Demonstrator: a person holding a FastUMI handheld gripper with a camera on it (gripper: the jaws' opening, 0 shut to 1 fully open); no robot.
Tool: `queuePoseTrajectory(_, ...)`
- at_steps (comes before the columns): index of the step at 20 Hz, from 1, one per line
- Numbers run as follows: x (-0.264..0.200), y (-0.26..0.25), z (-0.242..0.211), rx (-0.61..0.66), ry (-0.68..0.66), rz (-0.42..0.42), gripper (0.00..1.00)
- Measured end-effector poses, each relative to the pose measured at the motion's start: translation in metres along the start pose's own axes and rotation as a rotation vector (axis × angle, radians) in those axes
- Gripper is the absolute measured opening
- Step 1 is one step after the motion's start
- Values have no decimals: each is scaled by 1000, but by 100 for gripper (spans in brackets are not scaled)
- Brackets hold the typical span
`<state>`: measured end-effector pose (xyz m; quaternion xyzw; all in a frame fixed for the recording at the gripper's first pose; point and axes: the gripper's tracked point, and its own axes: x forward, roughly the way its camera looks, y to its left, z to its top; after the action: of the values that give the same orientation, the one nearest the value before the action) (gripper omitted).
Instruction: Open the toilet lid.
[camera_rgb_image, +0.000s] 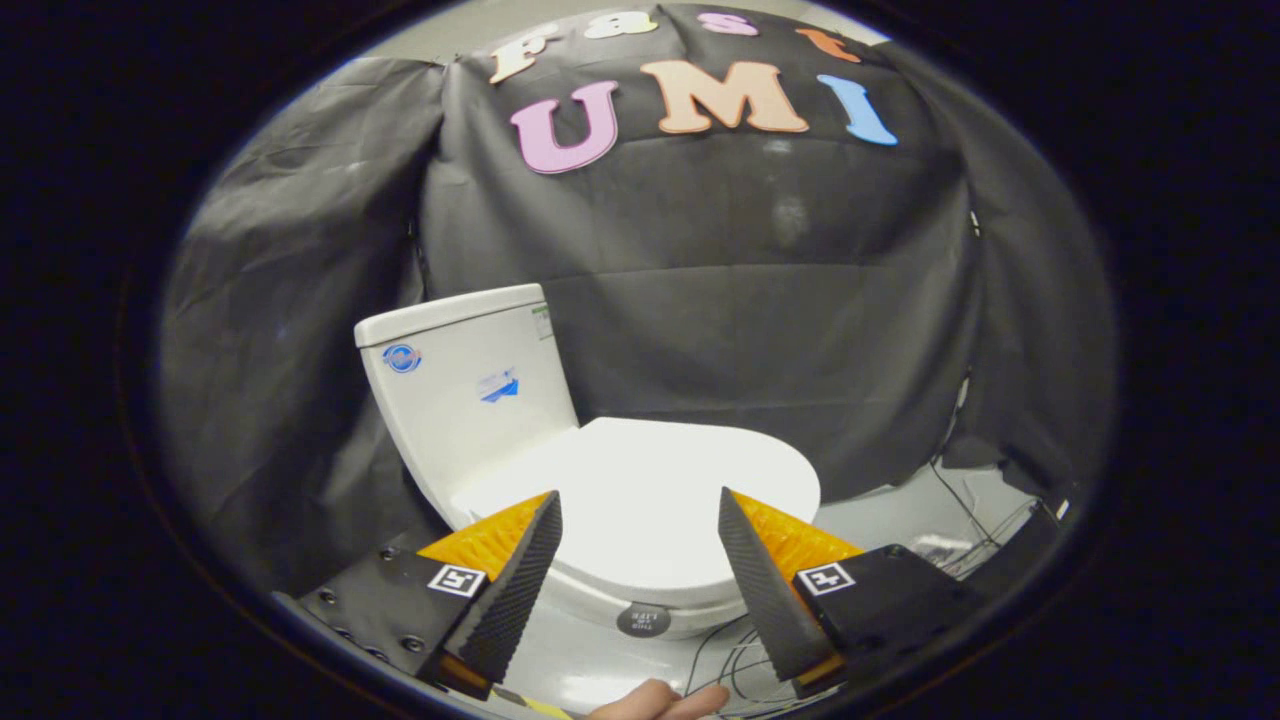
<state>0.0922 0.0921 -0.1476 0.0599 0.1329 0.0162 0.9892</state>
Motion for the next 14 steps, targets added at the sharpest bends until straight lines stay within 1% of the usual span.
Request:
queuePoseTrajectory(2,-5,0,-8,78,-38,-5,97)
queuePoseTrajectory(3,-6,-4,-18,109,-30,-20,97)
queuePoseTrajectory(5,-6,-13,-41,170,-1,-48,98)
queuePoseTrajectory(7,-12,-19,-60,249,57,-45,98)
queuePoseTrajectory(9,-15,-30,-77,329,83,-56,98)
queuePoseTrajectory(10,-13,-35,-85,388,91,-64,98)
queuePoseTrajectory(12,-8,-35,-104,553,108,-43,98)
queuePoseTrajectory(14,-5,-27,-130,739,183,-14,98)
